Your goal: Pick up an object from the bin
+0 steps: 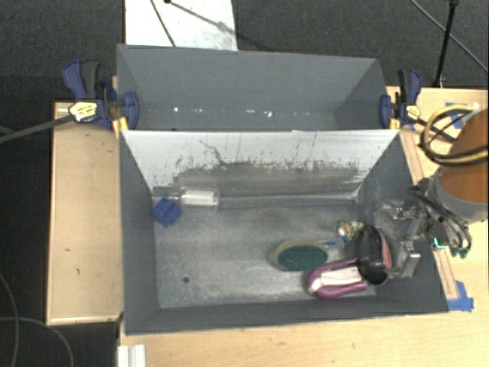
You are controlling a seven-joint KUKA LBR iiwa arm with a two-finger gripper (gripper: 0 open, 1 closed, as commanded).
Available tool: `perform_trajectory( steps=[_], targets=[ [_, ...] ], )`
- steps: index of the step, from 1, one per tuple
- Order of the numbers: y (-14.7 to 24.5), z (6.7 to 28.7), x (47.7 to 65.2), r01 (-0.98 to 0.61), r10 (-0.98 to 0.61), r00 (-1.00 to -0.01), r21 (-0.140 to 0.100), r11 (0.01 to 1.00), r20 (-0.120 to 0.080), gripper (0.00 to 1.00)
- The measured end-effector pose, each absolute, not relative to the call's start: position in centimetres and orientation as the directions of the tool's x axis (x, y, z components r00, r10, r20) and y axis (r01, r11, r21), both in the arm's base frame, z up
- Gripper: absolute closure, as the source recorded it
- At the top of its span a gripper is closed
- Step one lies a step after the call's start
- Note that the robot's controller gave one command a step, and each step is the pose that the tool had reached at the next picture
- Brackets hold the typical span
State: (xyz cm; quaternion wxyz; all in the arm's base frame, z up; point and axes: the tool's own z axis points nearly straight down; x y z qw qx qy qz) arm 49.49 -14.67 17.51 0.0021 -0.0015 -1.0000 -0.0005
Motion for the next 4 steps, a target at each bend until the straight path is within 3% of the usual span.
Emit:
perform_trajectory(
  steps=[1, 2, 3, 4],
  targets=[
    [-7.9, 6.8, 53.1, -0.088, -0.088, -0.996, 0.0, 0.996, 0.006, 0.0],
    [-8.2, 7.2, 52.8, -0.086, -0.086, -0.996, 0.002, 0.996, 0.017, 1.0],
    [-10.3, 22.8, 52.7, -0.62, -0.62, -0.785, -0.006, 0.785, -0.006, 1.0],
    [-10.3, 22.6, 52.6, -0.618, -0.618, -0.786, -0.002, 0.786, -0.003, 0.0]
  ],
)
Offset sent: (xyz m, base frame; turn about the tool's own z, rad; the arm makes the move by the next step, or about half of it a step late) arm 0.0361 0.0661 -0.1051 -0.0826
